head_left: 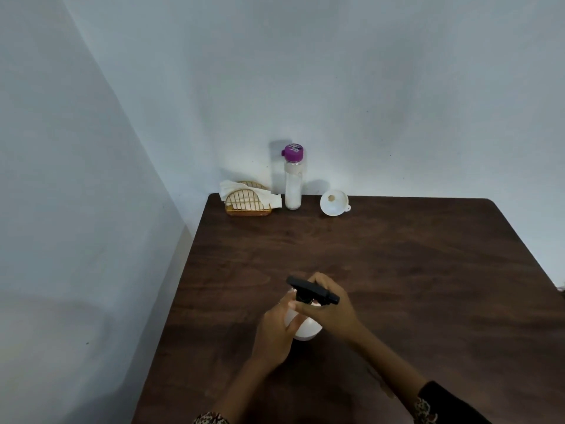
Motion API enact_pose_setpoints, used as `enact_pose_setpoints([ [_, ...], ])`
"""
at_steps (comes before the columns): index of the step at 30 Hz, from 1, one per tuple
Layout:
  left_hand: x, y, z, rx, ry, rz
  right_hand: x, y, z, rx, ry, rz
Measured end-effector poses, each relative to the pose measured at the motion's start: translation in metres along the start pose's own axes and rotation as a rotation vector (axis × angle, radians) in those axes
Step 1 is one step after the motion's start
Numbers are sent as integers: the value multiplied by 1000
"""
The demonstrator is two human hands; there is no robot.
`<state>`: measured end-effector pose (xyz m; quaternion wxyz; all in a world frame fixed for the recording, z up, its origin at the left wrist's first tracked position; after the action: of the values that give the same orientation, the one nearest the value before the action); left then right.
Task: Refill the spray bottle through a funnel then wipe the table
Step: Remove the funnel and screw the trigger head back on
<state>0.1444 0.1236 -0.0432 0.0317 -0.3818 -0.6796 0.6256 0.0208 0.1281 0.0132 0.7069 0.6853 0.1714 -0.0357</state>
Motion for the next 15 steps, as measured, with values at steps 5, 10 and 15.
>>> enact_pose_setpoints([
  [5,0,0,1,11,2,-10,1,0,-1,9,288,25],
  [10,0,3,2,-6,-1,-2,-7,7,1,-48,214,-20],
  [15,2,6,2,4,6,-4,4,0,-5,5,20,55],
])
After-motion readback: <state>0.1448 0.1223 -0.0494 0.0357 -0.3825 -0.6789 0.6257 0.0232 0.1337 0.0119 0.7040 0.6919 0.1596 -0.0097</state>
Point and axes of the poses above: each hand's wrist, its own z-axis towards the middle knuckle, its own x-axis out of the palm, y = z × x, the point moved 7 cm from there along z, towards the middle knuckle, and after that the axes turned 13 degrees about y, right-handed, at the moved point
